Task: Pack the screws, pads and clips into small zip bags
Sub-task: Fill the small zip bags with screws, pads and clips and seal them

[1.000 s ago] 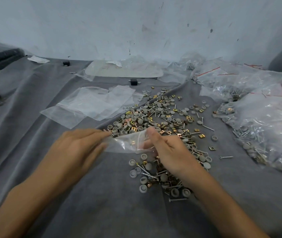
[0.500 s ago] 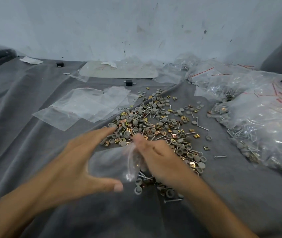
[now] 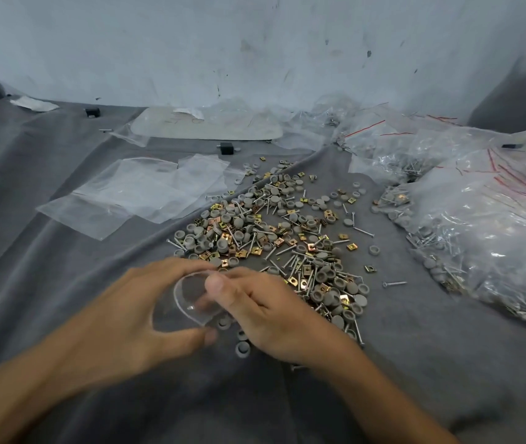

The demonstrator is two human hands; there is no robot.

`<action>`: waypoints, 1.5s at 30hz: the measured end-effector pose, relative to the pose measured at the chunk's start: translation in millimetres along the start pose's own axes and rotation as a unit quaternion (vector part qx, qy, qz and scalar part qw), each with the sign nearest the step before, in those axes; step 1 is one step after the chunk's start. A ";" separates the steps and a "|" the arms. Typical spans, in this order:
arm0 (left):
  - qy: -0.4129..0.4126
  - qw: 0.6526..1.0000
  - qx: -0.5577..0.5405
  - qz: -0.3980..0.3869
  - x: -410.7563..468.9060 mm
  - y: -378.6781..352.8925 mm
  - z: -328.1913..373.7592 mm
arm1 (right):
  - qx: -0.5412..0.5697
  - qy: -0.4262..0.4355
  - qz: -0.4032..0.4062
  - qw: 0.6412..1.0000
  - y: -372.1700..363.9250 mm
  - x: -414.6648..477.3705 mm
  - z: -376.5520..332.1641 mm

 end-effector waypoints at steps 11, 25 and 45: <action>0.055 0.997 0.036 -0.027 -1.5 -4.6 -12.1 | -0.297 -0.135 0.052 0.944 103.2 1.9 59.3; 0.036 0.999 0.019 -0.013 -1.3 -2.4 -9.7 | -0.386 -0.155 0.006 0.909 90.2 16.4 59.9; 0.035 0.999 0.029 -0.010 -0.6 -5.9 -13.0 | -0.444 -0.123 0.048 0.886 69.6 23.3 62.4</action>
Point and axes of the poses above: each hand's wrist, its own x-axis towards the middle knuckle, its own y-axis out of the back of the hand, z = x × y, the point moved 4 cm from there along x, towards the middle knuckle, and after that the axes turned 1 degree about -y, right-handed, at the moved point
